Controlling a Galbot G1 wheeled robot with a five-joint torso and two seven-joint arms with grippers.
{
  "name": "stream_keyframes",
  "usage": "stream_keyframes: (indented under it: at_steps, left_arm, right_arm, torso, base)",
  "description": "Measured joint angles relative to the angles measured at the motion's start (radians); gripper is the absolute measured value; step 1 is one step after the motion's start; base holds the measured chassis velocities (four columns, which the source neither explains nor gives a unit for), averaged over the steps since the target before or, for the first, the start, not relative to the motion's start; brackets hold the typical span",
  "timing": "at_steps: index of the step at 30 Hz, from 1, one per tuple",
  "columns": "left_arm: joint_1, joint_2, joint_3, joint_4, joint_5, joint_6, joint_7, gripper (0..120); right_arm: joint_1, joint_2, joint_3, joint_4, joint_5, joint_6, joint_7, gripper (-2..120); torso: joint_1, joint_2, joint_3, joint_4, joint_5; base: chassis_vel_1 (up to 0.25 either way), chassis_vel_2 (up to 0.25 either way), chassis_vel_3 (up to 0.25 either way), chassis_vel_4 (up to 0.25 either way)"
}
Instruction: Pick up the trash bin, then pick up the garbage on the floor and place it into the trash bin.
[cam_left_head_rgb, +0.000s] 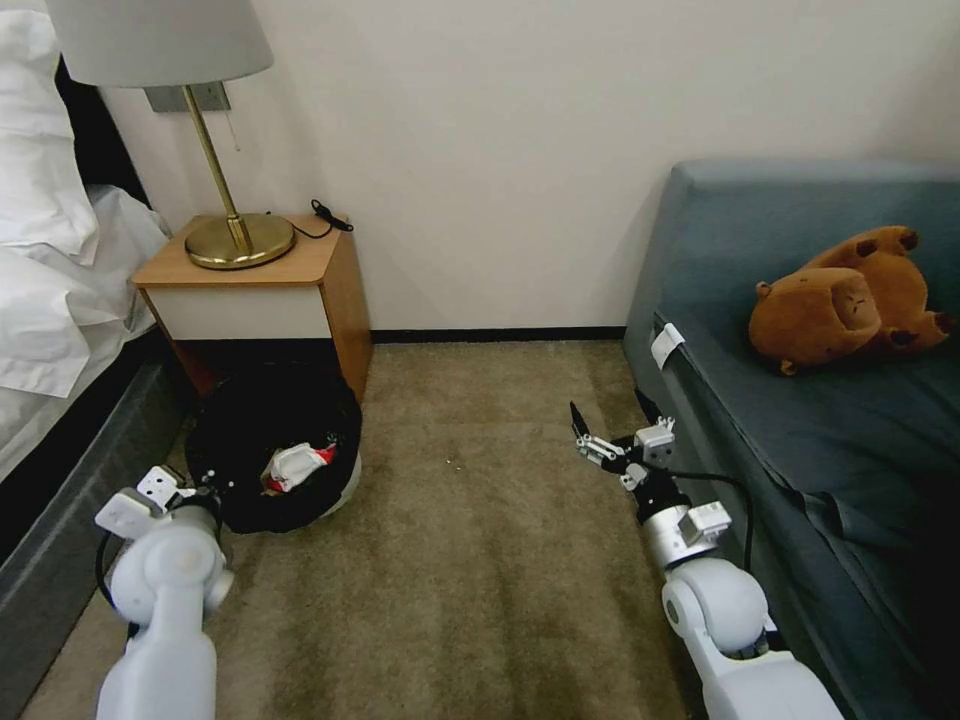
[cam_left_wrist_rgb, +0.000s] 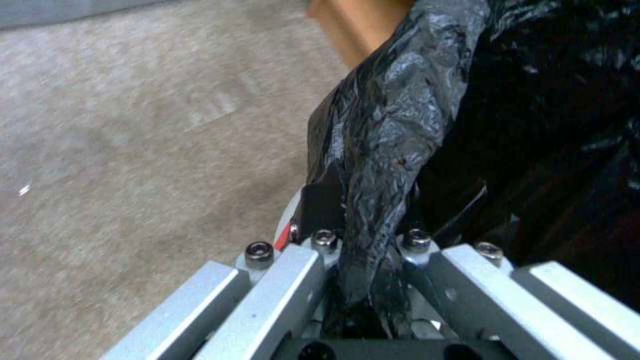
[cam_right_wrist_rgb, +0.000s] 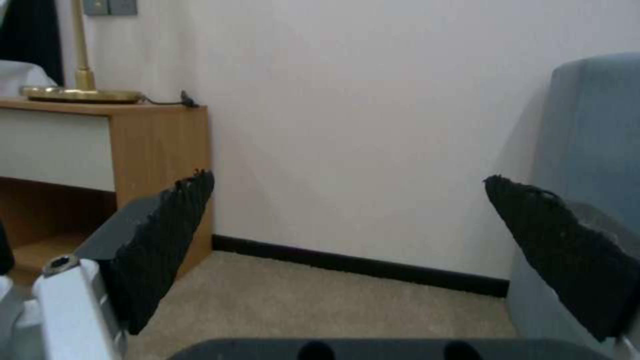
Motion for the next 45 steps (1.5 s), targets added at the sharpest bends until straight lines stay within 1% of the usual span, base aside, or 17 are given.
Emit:
stream_keyframes:
  at_steps: [1,2,5,10,17,18,19,22,23,24,31,33,37,42,43,44,45]
  left_arm:
    - [-0.015,0.011,-0.002,0.014,-0.022,0.008,-0.038,1]
    - [-0.015,0.011,-0.002,0.014,-0.022,0.008,-0.038,1]
    - [-0.048,0.026,-0.001,0.053,-0.069,0.019,-0.083,1]
    - [-0.081,0.030,-0.003,0.089,-0.095,0.020,-0.090,1]
    - [-0.114,0.033,0.000,0.154,-0.100,0.011,-0.072,1]
    - [-0.130,0.034,0.002,0.184,-0.102,0.003,-0.061,1]
    - [-0.130,0.034,0.002,0.184,-0.102,0.003,-0.061,1]
    - [-0.150,0.046,0.006,0.240,-0.089,-0.021,-0.030,1]
    - [-0.150,0.046,0.006,0.240,-0.089,-0.021,-0.030,1]
    - [-0.160,0.051,0.008,0.267,-0.077,-0.038,-0.019,1]
    - [-0.173,0.059,0.009,0.307,-0.068,-0.059,0.001,1]
    - [-0.180,0.069,0.013,0.336,-0.057,-0.074,0.025,1]
    - [-0.182,0.077,0.014,0.347,-0.046,-0.081,0.050,1]
    - [-0.172,0.079,0.015,0.345,-0.044,-0.073,0.060,1]
    - [-0.169,0.079,0.015,0.341,-0.044,-0.071,0.062,7]
    - [-0.169,0.079,0.015,0.341,-0.044,-0.071,0.062,7]
    - [-0.167,0.080,0.014,0.336,-0.043,-0.070,0.062,12]
  right_arm:
    - [-0.002,0.004,-0.008,-0.008,-0.011,0.015,-0.005,100]
    - [-0.002,0.004,-0.008,-0.008,-0.011,0.015,-0.005,100]
    - [-0.021,0.014,-0.010,-0.016,-0.035,0.047,-0.013,100]
    - [-0.054,0.023,-0.001,-0.017,-0.056,0.085,-0.014,100]
    - [-0.089,0.035,0.006,-0.018,-0.075,0.112,-0.014,100]
    - [-0.104,0.044,0.009,-0.018,-0.087,0.123,-0.014,100]
    - [-0.104,0.044,0.009,-0.018,-0.087,0.123,-0.014,100]
    - [-0.138,0.050,0.017,-0.016,-0.110,0.140,-0.019,100]
    - [-0.138,0.050,0.017,-0.016,-0.110,0.140,-0.019,100]
    - [-0.150,0.050,0.017,-0.016,-0.120,0.148,-0.023,100]
    - [-0.164,0.050,0.023,-0.016,-0.139,0.165,-0.043,100]
    - [-0.172,0.054,0.030,-0.017,-0.157,0.175,-0.055,100]
    - [-0.177,0.062,0.030,-0.020,-0.166,0.178,-0.061,100]
    - [-0.177,0.065,0.028,-0.023,-0.168,0.180,-0.063,100]
    - [-0.176,0.066,0.027,-0.023,-0.168,0.180,-0.064,100]
    - [-0.176,0.066,0.027,-0.023,-0.168,0.180,-0.064,100]
    - [-0.176,0.066,0.026,-0.023,-0.168,0.180,-0.065,100]
  torso:
    - [0.000,0.000,0.000,0.0001,0.0004]
    - [0.000,0.000,0.000,0.0001,0.0004]
    - [0.000,0.000,0.000,0.0005,0.0002]
    - [0.000,0.000,0.000,0.0000,0.0003]
    - [0.000,0.000,0.000,0.0003,0.0001]
    - [0.000,0.000,0.000,0.0001,0.0003]
    - [0.000,0.000,0.000,0.0001,0.0003]
    - [0.000,0.000,0.000,0.0002,0.0002]
    - [0.000,0.000,0.000,0.0002,0.0002]
    - [0.000,0.000,0.000,0.0002,0.0003]
    - [0.000,0.000,0.000,0.0002,0.0001]
    - [0.000,0.000,0.000,0.0002,0.0003]
    - [0.000,0.000,0.000,0.0002,0.0003]
    - [0.000,0.000,0.000,0.0002,0.0002]
    - [0.000,0.000,0.000,0.0002,0.0003]
    - [0.000,0.000,0.000,0.0002,0.0003]
    - [0.000,0.000,0.000,0.0001,0.0004]
  base:
    - [0.000,0.000,0.000,0.000]
    - [0.000,0.000,0.000,0.000]
    - [0.000,0.000,0.000,0.000]
    - [0.000,0.000,0.000,0.000]
    - [0.000,0.000,0.000,0.000]
    - [0.000,0.000,0.000,0.000]
    - [0.000,0.000,0.000,0.000]
    - [0.000,0.000,0.000,0.000]
    - [0.000,0.000,0.000,0.000]
    - [0.000,0.000,0.000,0.000]
    - [0.000,0.000,0.000,0.000]
    - [0.000,0.000,0.000,0.000]
    - [0.000,0.000,0.000,0.000]
    - [0.000,0.000,0.000,0.000]
    - [0.000,0.000,0.000,0.000]
    - [0.000,0.000,0.000,0.000]
    - [0.000,0.000,0.000,0.000]
